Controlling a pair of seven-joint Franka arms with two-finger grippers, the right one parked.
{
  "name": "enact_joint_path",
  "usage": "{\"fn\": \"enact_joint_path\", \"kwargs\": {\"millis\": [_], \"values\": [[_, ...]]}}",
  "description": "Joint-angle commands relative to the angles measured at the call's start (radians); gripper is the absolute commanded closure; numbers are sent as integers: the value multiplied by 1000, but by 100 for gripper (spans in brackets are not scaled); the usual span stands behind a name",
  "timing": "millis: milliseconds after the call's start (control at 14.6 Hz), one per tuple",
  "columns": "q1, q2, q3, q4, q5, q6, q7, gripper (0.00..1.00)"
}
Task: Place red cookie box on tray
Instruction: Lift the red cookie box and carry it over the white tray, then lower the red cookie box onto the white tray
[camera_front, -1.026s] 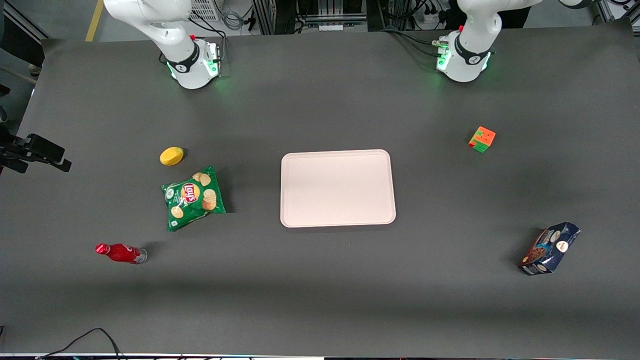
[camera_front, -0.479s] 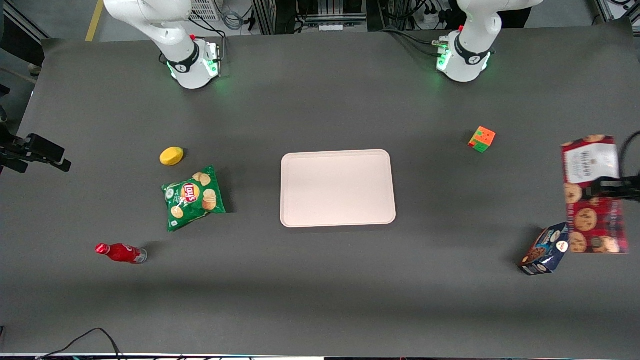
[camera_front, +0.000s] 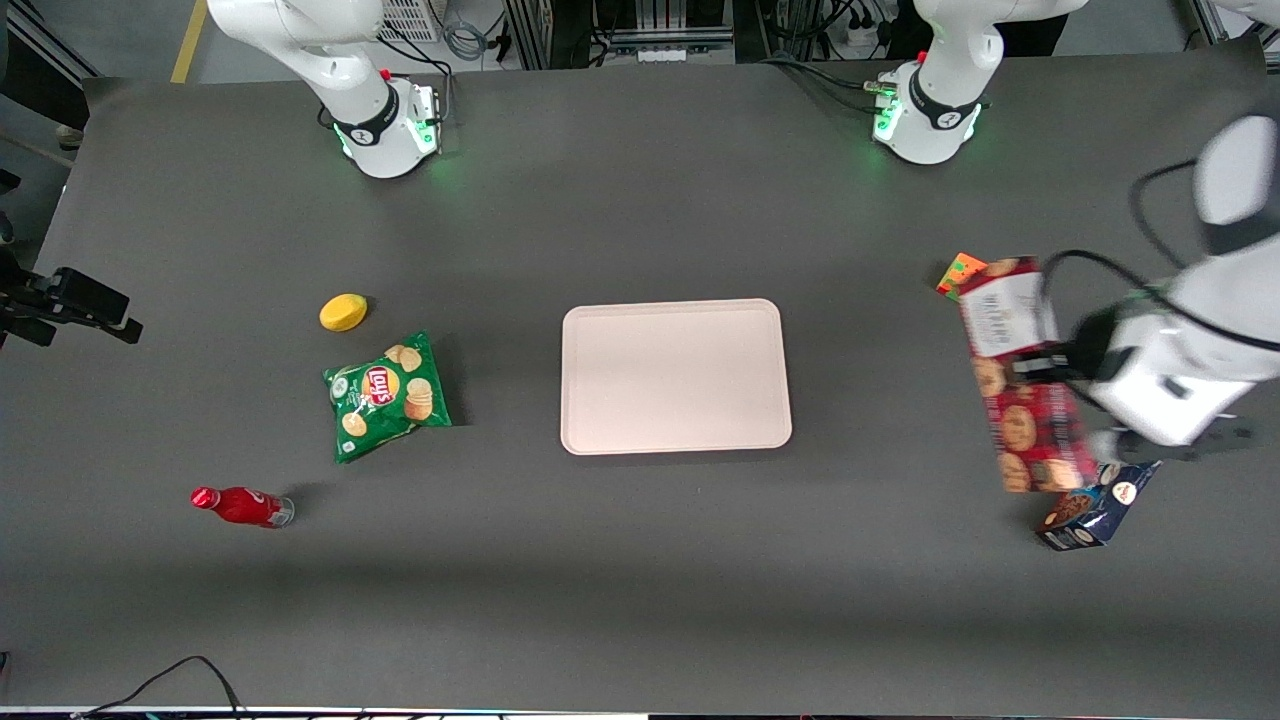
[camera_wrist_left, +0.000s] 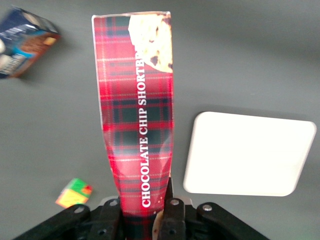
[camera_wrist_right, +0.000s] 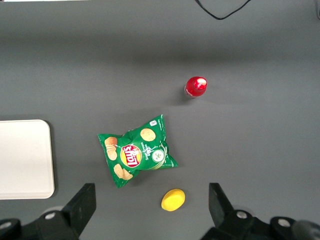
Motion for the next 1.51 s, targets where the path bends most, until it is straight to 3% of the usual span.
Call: {"fn": "enact_joint_path", "kwargs": {"millis": [0,342,479,753,1095,1163,1437], "values": [[2,-99,-124,-202,51,168,-167,91],[2,-218,-208,-512,63,421,-175,90],[-1,-228,-269,-572,127,471,-230,91],[-7,-180,-382,-675,256,618,-460,90],[-9,-50,-382,-715,273,754,-465,90],[-9,-27,-380,-726,304,779,-470,90],[-22,96,-383,-735,548,807,-609,90]]}}
